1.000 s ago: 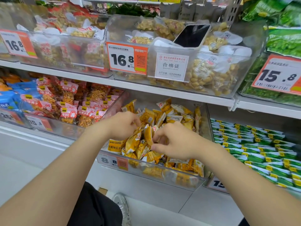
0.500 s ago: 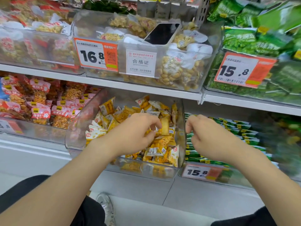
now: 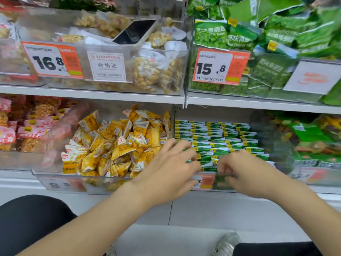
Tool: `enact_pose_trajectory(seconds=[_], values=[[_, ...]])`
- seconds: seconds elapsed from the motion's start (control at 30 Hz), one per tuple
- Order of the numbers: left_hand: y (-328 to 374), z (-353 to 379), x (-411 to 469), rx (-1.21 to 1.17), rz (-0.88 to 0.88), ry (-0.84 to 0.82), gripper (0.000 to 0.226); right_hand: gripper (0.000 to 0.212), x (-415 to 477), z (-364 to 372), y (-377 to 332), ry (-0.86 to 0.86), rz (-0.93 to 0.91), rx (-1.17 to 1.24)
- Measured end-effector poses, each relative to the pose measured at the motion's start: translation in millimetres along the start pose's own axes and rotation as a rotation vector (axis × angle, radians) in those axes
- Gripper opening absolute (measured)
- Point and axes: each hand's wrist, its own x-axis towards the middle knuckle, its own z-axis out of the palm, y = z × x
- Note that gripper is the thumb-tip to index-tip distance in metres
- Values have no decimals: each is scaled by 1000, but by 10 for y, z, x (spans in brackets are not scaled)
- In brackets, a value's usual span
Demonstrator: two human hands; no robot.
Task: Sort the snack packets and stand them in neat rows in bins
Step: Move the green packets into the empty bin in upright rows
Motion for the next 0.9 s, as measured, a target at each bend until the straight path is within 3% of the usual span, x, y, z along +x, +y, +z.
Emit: enact_pose_trajectory(seconds=[0.13,0.27,0.37,0.53,0.6,0.73,0.83,0.9], values=[[104,111,178,129,-16,-170,16,14,-55,18,90,65,80,1],[220,158,270,203,-146,-339,36,34,-64,106,67,20,104,-154],[259,171,301,198,-170,-298,35,35,-76,97,90,32,123,-150],[78,117,407,224,-242,-210,32,35,-30,45,241,289,163,-30],[53,140,440,246,-254,-205,30,35,49,20,266,320,168,-3],[144,217,499,292,-250,-277,40,32,205,12,223,199,157,9],[195,242,518,336,-262,-354,33,31,263,-19,253,58,109,47],[196,206,534,348,-279,-389,26,33,269,-87,343,61,131,187]])
